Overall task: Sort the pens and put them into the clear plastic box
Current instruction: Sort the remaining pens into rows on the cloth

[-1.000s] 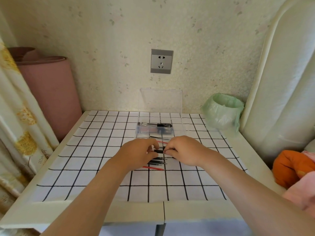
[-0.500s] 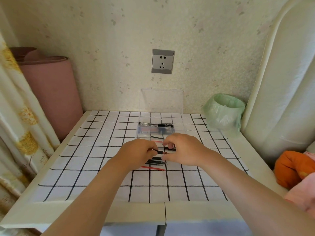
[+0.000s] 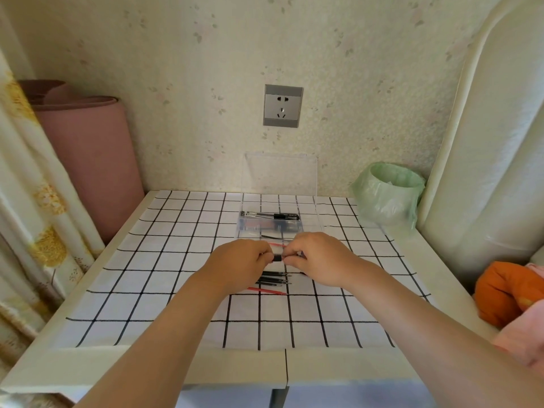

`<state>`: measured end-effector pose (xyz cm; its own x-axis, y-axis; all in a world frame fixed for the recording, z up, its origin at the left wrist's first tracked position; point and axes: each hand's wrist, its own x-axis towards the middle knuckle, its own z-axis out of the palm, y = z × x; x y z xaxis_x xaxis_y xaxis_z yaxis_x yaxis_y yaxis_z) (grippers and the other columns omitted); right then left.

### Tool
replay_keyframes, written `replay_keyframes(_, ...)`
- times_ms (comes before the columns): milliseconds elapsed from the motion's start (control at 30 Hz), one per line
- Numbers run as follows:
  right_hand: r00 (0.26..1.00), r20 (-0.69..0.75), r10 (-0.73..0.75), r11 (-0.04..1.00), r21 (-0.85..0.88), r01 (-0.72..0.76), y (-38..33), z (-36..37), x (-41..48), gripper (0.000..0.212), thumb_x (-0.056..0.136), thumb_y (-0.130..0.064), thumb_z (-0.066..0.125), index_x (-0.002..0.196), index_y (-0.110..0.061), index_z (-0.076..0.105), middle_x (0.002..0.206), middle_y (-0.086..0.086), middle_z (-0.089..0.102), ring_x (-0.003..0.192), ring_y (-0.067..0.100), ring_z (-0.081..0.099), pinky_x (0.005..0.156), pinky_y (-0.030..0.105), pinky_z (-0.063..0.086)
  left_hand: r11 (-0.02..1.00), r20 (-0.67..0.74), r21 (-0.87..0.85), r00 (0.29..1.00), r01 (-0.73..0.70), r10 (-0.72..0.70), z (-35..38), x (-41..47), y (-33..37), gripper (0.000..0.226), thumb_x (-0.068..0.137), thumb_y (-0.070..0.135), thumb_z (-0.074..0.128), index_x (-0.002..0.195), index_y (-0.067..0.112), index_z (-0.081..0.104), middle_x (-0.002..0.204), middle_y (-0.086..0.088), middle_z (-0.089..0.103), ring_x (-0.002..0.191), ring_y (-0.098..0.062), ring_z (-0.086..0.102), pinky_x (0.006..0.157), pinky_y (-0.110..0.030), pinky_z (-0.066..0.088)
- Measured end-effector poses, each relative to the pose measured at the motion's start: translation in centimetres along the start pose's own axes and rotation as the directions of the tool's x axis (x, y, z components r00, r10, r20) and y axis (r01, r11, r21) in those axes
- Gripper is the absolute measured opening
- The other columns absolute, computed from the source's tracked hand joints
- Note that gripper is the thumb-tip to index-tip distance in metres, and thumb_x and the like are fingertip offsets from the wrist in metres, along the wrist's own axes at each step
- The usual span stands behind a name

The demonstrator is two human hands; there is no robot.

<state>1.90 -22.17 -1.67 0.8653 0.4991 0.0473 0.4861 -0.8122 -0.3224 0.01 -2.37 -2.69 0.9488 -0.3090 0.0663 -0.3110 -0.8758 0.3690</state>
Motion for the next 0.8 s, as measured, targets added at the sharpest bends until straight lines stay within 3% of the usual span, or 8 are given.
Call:
replay_keyframes(233, 0.993, -0.113, 0.045, 0.998, -0.034, -0.049, -0.1, 0.1, 0.1, 0.012, 0.082, -0.036, 0.075, 0.089, -0.032, 0.067, 0.089, -0.015, 0.064, 0.080, 0.006, 0.056, 0.066, 0.025, 0.042, 0.999, 0.020, -0.035, 0.999, -0.025, 0.026, 0.2, 0.0, -0.2, 0.009, 0.099, 0.039, 0.048, 0.105, 0.035, 0.055, 0.072, 0.011, 0.053, 0.063, -0.005, 0.048, 0.058, -0.027, 0.037)
replay_keyframes(533, 0.994, -0.108, 0.019, 1.000, -0.023, -0.021, 0.3, 0.2, 0.0, 0.008, 0.088, -0.039, 0.065, 0.094, -0.034, 0.065, 0.088, -0.013, 0.064, 0.079, 0.008, 0.058, 0.069, 0.029, 0.049, 0.999, -0.008, -0.024, 1.000, 0.024, -0.024, 0.2, 0.2, -0.9, 0.021, 0.102, 0.033, 0.040, 0.099, 0.032, 0.061, 0.075, 0.011, 0.054, 0.074, -0.012, 0.055, 0.061, -0.027, 0.038)
replay_keyframes(633, 0.993, -0.110, 0.041, 0.998, -0.041, -0.046, 0.7, 0.1, 0.0, 0.007, 0.091, -0.037, 0.061, 0.097, -0.033, 0.063, 0.091, -0.012, 0.063, 0.082, 0.011, 0.058, 0.069, 0.028, 0.047, 0.996, -0.110, 0.027, 0.991, 0.080, -0.077, -0.5, 0.0, -1.0, 0.023, 0.098, 0.049, 0.043, 0.094, 0.034, 0.060, 0.073, 0.009, 0.059, 0.071, -0.013, 0.058, 0.069, -0.029, 0.042)
replay_keyframes(700, 0.992, -0.103, 0.076, 0.995, -0.050, -0.081, 1.0, 0.1, -0.1, 0.007, 0.093, -0.035, 0.059, 0.098, -0.033, 0.062, 0.091, -0.013, 0.061, 0.082, 0.013, 0.058, 0.067, 0.027, 0.043, 0.984, -0.177, 0.110, 0.977, 0.143, -0.122, -1.0, 0.0, -1.2, 0.035, 0.091, 0.066, 0.040, 0.095, 0.037, 0.060, 0.077, 0.010, 0.064, 0.076, -0.011, 0.060, 0.083, -0.032, 0.044)
replay_keyframes(800, 0.986, -0.114, 0.124, 0.987, -0.088, -0.134, 1.7, 0.0, -0.3, 0.010, 0.095, -0.034, 0.055, 0.102, -0.032, 0.062, 0.090, -0.012, 0.059, 0.081, 0.014, 0.057, 0.065, 0.027, 0.040, 0.948, -0.175, 0.209, 0.963, 0.241, -0.206, -1.7, 0.0, -2.0, 0.042, 0.083, 0.075, 0.046, 0.097, 0.038, 0.058, 0.082, 0.013, 0.065, 0.085, -0.012, 0.059, 0.094, -0.034, 0.039)
